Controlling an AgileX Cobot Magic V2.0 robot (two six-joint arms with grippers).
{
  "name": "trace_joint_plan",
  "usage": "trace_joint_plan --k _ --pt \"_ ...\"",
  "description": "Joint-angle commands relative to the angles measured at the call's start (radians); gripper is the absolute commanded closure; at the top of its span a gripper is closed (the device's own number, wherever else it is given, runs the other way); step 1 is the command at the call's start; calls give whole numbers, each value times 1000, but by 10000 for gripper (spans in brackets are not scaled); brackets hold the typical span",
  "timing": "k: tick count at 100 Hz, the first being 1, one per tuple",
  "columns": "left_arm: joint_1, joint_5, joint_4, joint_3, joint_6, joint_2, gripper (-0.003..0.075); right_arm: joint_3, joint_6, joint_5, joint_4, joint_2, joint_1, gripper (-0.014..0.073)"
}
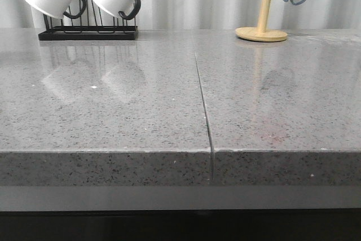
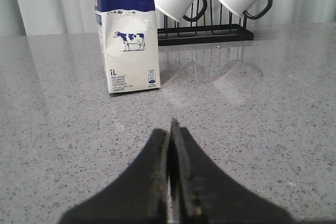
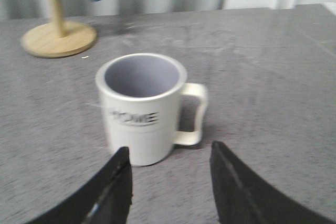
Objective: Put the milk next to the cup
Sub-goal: 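Reach the right gripper to the white HOME mug and grasp it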
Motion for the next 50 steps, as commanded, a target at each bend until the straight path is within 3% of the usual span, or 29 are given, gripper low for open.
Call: trace_joint_plan --k 1,19,50 --pt "-7 -80 -2 45 -8 -31 741 -37 -4 -136 -11 44 -39 227" --pt "-7 -80 -2 45 -8 -31 741 -37 -4 -255 -11 190 -61 229" --pt "-7 -80 -2 45 -8 -31 741 -37 -4 -649 -11 489 -61 230"
